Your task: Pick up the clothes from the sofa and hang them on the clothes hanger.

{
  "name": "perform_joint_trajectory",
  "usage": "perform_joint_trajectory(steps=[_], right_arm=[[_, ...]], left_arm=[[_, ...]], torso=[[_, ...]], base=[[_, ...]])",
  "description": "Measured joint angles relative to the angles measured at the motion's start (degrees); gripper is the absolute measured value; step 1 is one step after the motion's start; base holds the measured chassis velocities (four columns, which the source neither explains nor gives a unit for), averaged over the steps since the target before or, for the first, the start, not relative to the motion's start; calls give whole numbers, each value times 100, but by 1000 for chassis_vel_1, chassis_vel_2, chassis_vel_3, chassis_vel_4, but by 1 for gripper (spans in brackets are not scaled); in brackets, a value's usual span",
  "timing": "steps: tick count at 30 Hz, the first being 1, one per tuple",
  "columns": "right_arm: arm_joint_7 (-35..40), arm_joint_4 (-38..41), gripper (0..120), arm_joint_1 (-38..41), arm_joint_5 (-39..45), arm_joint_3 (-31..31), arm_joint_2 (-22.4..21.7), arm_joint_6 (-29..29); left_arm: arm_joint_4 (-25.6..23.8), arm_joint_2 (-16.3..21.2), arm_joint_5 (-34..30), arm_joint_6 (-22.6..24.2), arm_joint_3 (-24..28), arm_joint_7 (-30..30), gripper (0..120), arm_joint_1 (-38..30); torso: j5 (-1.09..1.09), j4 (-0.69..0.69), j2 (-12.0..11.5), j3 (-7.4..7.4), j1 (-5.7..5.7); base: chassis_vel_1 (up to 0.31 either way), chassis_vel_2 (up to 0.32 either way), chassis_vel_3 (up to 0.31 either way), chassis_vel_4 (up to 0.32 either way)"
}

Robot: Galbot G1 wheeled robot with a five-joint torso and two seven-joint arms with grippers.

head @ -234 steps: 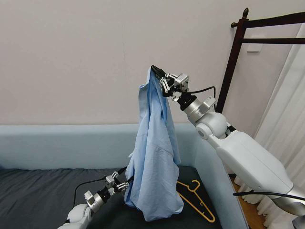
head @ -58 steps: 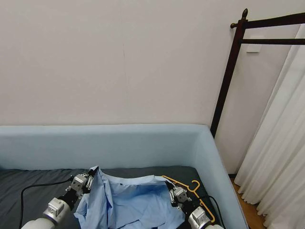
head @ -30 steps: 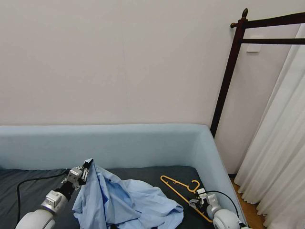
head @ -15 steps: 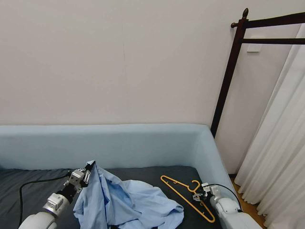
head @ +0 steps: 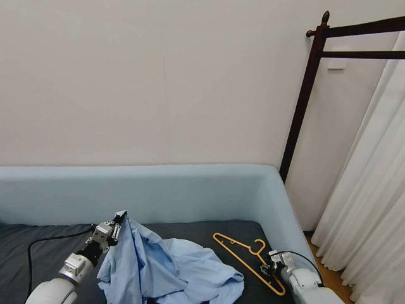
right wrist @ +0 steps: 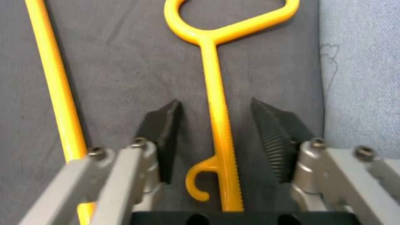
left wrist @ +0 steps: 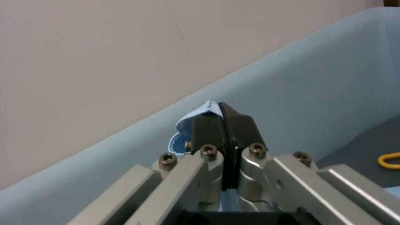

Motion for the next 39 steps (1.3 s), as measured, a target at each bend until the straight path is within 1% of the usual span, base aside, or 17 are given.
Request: perform_joint_trajectory(steps=[4, 7, 8, 11, 19, 21, 23, 24, 27, 28, 30, 31, 32, 33, 35, 37, 39], right_arm=[[-5, -1, 33, 0, -60, -44, -1, -8], [-23, 46, 18, -8, -69, -82, -3, -24], [-23, 46, 18, -8, -69, -82, -3, -24], [-35, 121, 5, -27, -66, -105, -34, -31], [83, 359, 4, -119, -30, -114, -165, 91], [245, 737, 4, -236, 156, -85, -282, 331], [293, 1452, 4, -480, 329, -39, -503, 600], [293, 1452, 4, -480, 329, -39, -503, 600], [400, 2841, 4, -1172, 308, 67, -899, 1210], [400, 2841, 4, -1172, 308, 67, -899, 1210], [767, 3804, 4, -1813, -176, 130, -1152, 1681], [867, 3991, 4, -1950, -367, 153, -1194, 1794], [1182, 4497, 4, -2311, -1040, 232, -1273, 2142], [1182, 4497, 4, -2311, -1040, 232, -1273, 2142], [1647, 5193, 4, -2845, -2061, 342, -1319, 2570], [2130, 5653, 4, -3269, -2863, 297, -1316, 2753], [2307, 5770, 4, -3385, -3130, 251, -1304, 2773]], left_arm=[[-16, -4, 0, 5, -13, -20, 0, 27], [-34, -20, 10, 8, -19, -44, 0, 58], [-34, -20, 10, 8, -19, -44, 0, 58], [-39, -20, 14, 10, -20, -55, 0, 61], [-11, -19, 14, 12, -9, -72, 0, 32], [-5, -18, -8, 12, 7, -72, 0, 10], [9, -12, -37, -2, 22, -69, 0, -10], [9, -12, -37, -2, 22, -69, 0, -10], [49, -26, -80, -41, 46, -41, 0, -44], [49, -26, -80, -41, 46, -41, 0, -44], [53, -39, -167, -42, 66, -32, 0, -78], [49, -40, -196, -42, 71, -27, 0, -86], [25, -35, -291, -32, 78, -16, 0, -106], [25, -35, -291, -32, 78, -16, 0, -106], [-34, 4, -461, -13, 79, -9, 0, -132], [-80, 49, -609, -6, 75, 40, 0, -143], [-99, 61, -649, -9, 73, 64, 0, -144]], torso=[[0, 0, 0, 0, 0], [-1, -1, 0, 0, 0], [-1, -1, 0, 0, 0], [-1, -3, 0, 0, 0], [0, -3, 0, 1, 0], [0, -3, -1, 1, 0], [-1, -1, 0, 1, 0], [-1, -1, 0, 1, 0], [-1, -1, 0, 0, 0], [-1, -1, 0, 0, 0], [-1, -3, 0, 0, -1], [0, -4, 0, 0, -1], [-1, -4, 0, 0, -1], [-1, -4, 0, 0, -1], [-2, -2, 1, -1, -1], [-1, -2, 1, -1, -1], [-1, -2, 1, -1, -1]], base=[[0, 0, 0, 0], [0, 0, 0, 0], [0, 0, 0, 0], [0, 0, 0, 0], [0, 0, 0, 0], [0, 0, 0, 0], [0, 0, 0, 0], [0, 0, 0, 0], [0, 0, 0, 0], [0, 0, 0, 0], [0, 0, 0, 0], [0, 0, 0, 0], [0, 0, 0, 0], [0, 0, 0, 0], [0, 0, 0, 0], [0, 0, 0, 0], [0, 0, 0, 0]])
